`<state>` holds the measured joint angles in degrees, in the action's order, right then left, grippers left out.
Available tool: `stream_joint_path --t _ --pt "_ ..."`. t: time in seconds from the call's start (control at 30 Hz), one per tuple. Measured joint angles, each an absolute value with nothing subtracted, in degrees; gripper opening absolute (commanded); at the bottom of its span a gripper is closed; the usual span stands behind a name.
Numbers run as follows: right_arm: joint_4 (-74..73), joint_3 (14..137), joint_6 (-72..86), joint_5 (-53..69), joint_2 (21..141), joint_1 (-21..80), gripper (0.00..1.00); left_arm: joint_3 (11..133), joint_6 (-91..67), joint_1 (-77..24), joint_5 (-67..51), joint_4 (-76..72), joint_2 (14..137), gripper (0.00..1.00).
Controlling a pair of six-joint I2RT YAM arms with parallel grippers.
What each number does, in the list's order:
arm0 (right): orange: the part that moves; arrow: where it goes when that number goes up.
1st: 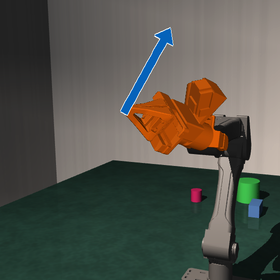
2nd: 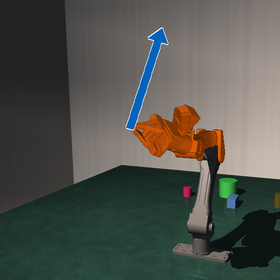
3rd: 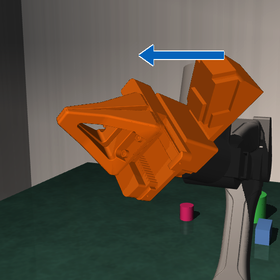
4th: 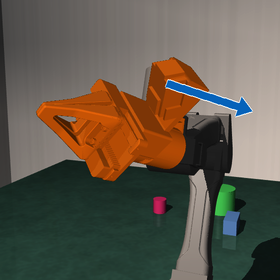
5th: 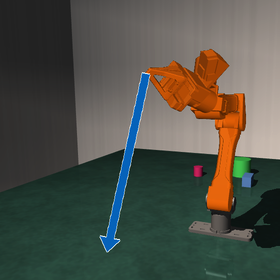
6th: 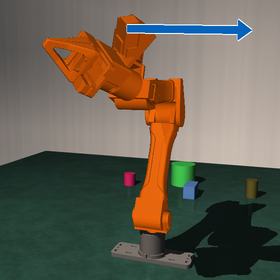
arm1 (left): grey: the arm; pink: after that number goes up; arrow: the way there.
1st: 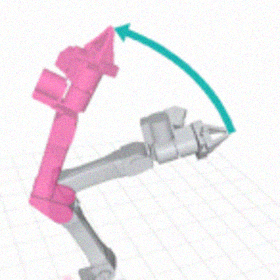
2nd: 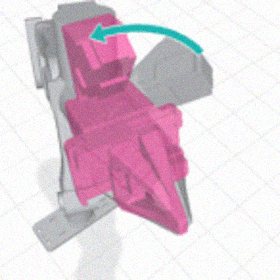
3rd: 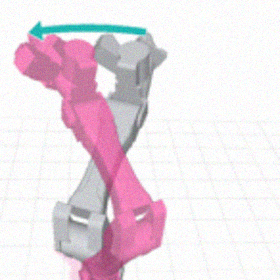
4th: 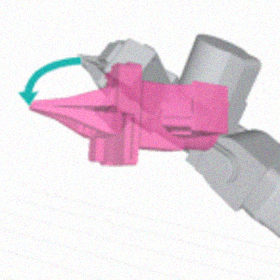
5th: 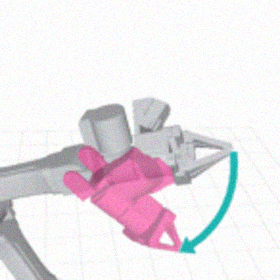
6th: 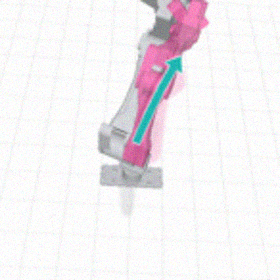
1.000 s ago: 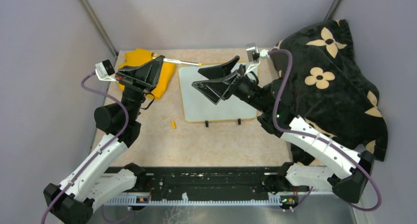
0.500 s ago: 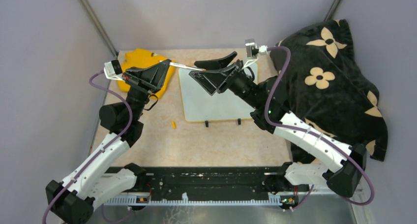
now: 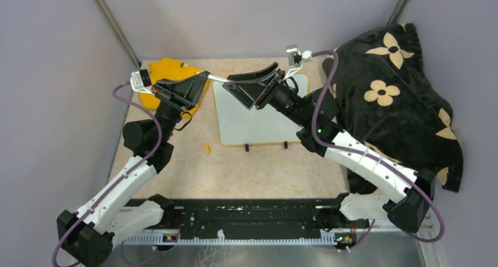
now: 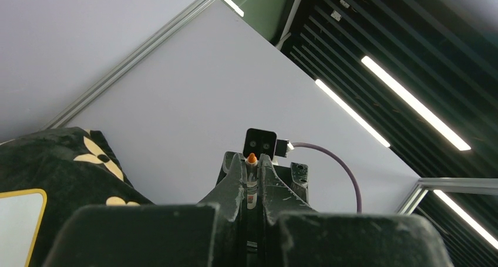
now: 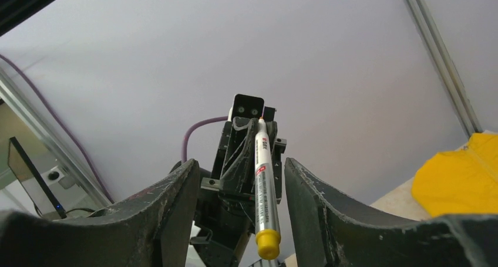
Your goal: Write a sentence on the whiteboard
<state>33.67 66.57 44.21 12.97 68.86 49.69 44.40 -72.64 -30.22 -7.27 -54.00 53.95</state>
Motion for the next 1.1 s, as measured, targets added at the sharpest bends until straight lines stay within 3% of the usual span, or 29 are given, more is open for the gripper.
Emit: stream_joint_path --t 1.1 --pt "33.5 66.5 45.5 10.1 69.9 49.6 0.31 44.4 -73.5 -30.2 -8.0 -54.0 55.1 0.0"
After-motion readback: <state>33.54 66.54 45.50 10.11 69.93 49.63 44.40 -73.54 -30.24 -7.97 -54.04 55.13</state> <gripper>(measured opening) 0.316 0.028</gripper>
